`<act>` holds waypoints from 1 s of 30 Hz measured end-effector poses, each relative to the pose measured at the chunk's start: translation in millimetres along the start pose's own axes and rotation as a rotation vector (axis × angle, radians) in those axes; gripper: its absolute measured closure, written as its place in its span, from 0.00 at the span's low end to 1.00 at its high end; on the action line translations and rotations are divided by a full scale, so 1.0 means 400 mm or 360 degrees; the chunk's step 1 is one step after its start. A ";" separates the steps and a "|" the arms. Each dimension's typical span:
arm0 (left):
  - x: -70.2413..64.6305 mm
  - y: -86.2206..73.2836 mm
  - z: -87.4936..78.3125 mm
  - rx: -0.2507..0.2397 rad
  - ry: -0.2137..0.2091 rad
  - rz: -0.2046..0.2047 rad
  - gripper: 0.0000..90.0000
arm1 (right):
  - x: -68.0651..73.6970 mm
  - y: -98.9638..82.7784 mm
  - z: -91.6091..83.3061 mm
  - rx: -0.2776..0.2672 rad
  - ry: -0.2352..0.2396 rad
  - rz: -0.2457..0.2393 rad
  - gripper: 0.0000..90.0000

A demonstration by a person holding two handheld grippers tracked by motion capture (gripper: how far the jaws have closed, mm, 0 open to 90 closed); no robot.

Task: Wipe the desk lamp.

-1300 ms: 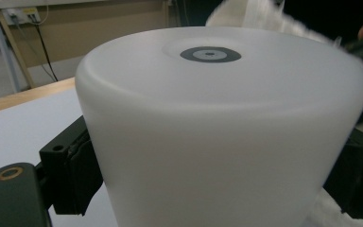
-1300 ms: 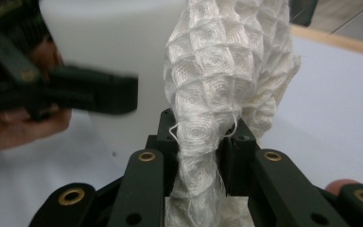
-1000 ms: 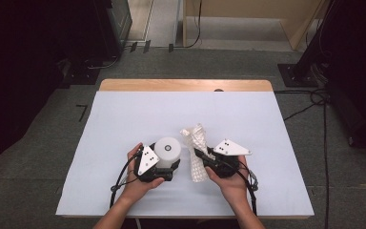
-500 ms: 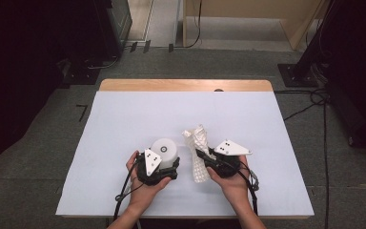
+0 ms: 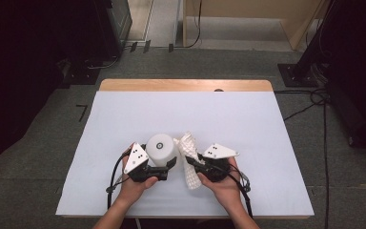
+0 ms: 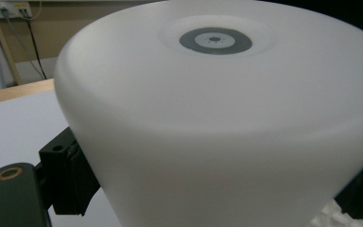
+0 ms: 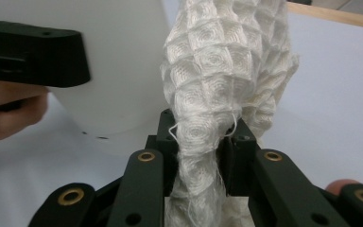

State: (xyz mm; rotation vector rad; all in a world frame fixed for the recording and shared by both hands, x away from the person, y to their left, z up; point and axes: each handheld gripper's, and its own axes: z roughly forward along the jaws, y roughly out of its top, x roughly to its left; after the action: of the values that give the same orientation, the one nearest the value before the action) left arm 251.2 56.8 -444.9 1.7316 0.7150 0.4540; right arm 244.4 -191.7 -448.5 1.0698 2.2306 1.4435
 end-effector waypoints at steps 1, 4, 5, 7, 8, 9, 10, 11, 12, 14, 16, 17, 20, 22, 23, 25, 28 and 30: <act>-0.002 -0.002 0.003 0.0015 -0.0002 0.0012 0.09 | 0.008 0.003 0.000 0.0002 -0.0003 -0.0008 0.81; -0.011 -0.011 0.019 0.0078 0.0006 0.0056 0.09 | 0.020 0.017 -0.013 -0.0028 -0.0013 -0.0024 0.81; -0.015 -0.015 0.026 0.0100 0.0009 0.0064 0.09 | 0.022 0.022 -0.021 -0.0050 -0.0012 -0.0022 0.81; -0.019 -0.023 0.038 0.0138 0.0007 0.0071 0.09 | 0.023 0.035 -0.038 -0.0098 -0.0015 -0.0030 0.81; -0.021 -0.027 0.043 0.0153 0.0010 0.0079 0.09 | 0.024 0.040 -0.047 -0.0125 -0.0019 -0.0035 0.81; -0.022 -0.029 0.046 0.0158 0.0010 0.0086 0.09 | 0.024 0.044 -0.053 -0.0146 -0.0018 -0.0043 0.81; -0.024 -0.029 0.048 0.0157 0.0013 0.0088 0.09 | 0.023 0.047 -0.058 -0.0156 -0.0016 -0.0047 0.81; -0.023 -0.028 0.047 0.0152 0.0010 0.0091 0.10 | 0.023 0.048 -0.059 -0.0156 -0.0015 -0.0047 0.81; -0.022 -0.025 0.046 0.0147 0.0007 0.0085 0.09 | 0.021 0.046 -0.057 -0.0147 -0.0014 -0.0053 0.81; -0.018 -0.019 0.042 0.0124 0.0005 0.0075 0.09 | 0.016 0.035 -0.042 -0.0092 -0.0008 -0.0044 0.81; -0.012 -0.014 0.038 0.0105 0.0010 0.0070 0.10 | 0.010 0.015 -0.017 -0.0005 -0.0016 -0.0022 0.81; -0.008 -0.012 0.037 0.0100 0.0022 0.0077 0.09 | 0.008 0.004 -0.005 0.0043 -0.0018 -0.0009 0.81; -0.001 -0.012 0.034 0.0081 0.0031 0.0081 0.09 | 0.003 -0.008 0.015 0.0098 0.0003 0.0015 0.81; 0.001 -0.015 0.036 0.0080 0.0036 0.0092 0.09 | 0.002 0.000 0.009 0.0079 0.0004 0.0021 0.81; 0.000 -0.018 0.040 0.0083 0.0054 0.0109 0.09 | 0.001 0.005 0.004 0.0050 0.0000 0.0016 0.81; -0.001 -0.029 0.050 0.0114 0.0093 0.0155 0.09 | -0.004 0.013 -0.013 0.0006 -0.0018 0.0017 0.81; -0.004 -0.046 0.066 0.0186 0.0096 0.0193 0.09 | -0.019 0.020 -0.037 -0.0056 -0.0073 0.0056 0.81; -0.009 -0.053 0.073 0.0210 0.0097 0.0225 0.09 | -0.031 0.020 -0.047 -0.0082 -0.0101 0.0073 0.81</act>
State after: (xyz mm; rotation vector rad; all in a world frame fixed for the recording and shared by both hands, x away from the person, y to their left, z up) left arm 262.1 36.7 -473.2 1.9072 0.6815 0.5695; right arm 245.3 -211.3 -434.7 1.1406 2.1271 1.4564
